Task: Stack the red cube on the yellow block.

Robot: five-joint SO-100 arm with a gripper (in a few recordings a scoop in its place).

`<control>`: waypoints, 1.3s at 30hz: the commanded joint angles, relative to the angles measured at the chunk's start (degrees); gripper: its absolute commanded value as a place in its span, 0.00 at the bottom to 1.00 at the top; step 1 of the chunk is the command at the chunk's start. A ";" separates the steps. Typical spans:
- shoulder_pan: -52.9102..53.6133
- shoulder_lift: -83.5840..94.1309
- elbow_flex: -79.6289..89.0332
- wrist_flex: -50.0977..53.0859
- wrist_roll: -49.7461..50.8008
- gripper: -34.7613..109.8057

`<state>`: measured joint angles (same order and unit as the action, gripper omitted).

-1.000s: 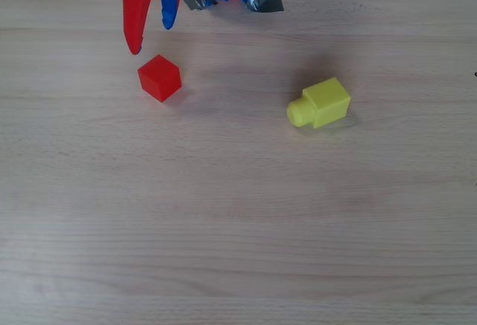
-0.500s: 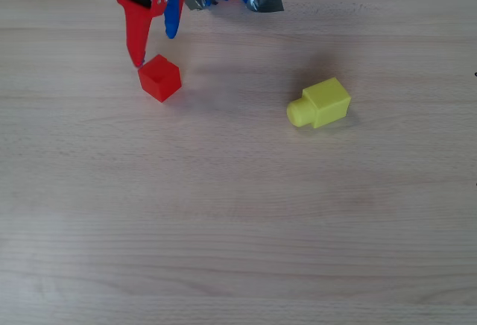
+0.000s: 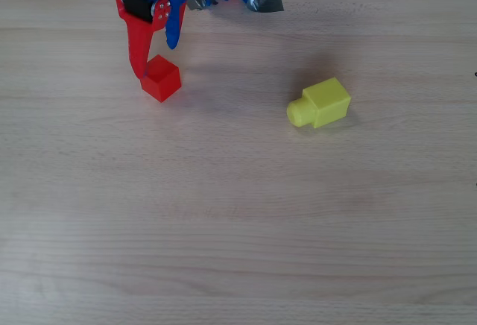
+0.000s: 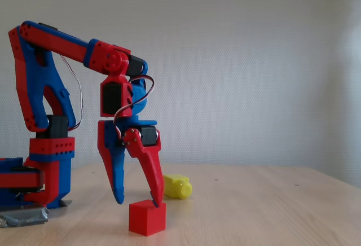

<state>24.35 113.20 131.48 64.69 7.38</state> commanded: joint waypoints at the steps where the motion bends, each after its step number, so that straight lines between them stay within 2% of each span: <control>1: 0.18 1.05 0.18 -1.76 -0.26 0.44; 17: -1.32 0.62 3.87 -8.61 -0.97 0.44; 24: -1.67 1.58 4.04 -10.81 -1.23 0.37; 31: -2.20 4.48 3.87 -11.34 -1.49 0.33; 39: -3.60 13.45 1.58 -8.00 -2.02 0.33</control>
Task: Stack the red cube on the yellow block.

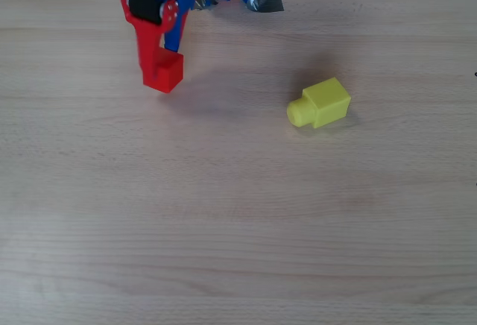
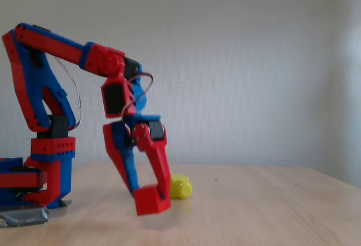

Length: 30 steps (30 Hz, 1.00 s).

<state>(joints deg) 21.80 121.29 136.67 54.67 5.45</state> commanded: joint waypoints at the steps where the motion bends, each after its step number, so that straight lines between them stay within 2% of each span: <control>1: -1.76 6.50 -4.57 2.99 -0.09 0.33; 6: -7.03 11.60 -10.20 7.38 1.14 0.33; 18: -32.08 13.18 -14.41 9.05 9.14 0.33; 30: -42.98 11.78 -13.97 6.59 12.04 0.32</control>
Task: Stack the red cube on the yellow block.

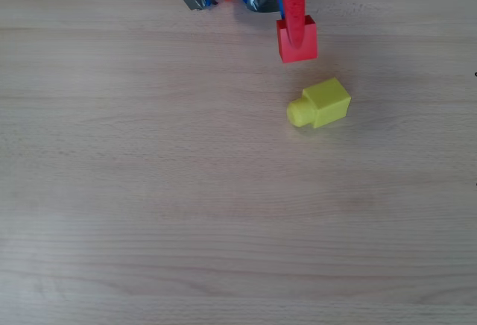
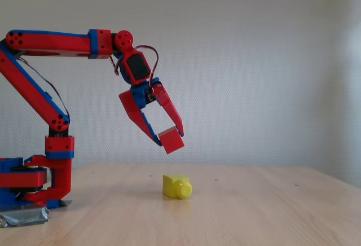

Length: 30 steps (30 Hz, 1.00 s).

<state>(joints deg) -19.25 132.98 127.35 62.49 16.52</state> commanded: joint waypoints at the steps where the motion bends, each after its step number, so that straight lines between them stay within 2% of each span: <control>1: -2.29 -0.18 -4.66 -1.49 1.05 0.32; 17: -6.94 -5.45 -0.70 -1.93 -0.09 0.32; 30: -10.11 -12.22 -7.56 -0.09 0.62 0.32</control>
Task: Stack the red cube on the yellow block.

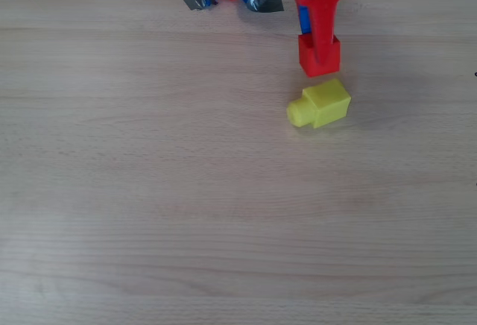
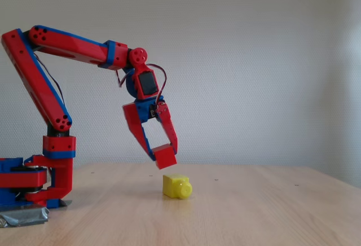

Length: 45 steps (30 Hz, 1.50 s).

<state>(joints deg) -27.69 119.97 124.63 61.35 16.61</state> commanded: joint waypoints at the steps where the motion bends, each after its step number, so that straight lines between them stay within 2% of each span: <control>1: -1.85 0.09 -5.71 1.14 0.70 0.32; 24: -2.11 -10.20 -12.66 1.67 1.76 0.32; 45: -1.41 -13.18 -10.99 -3.34 0.97 0.32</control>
<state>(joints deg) -28.30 105.56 115.49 58.89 17.23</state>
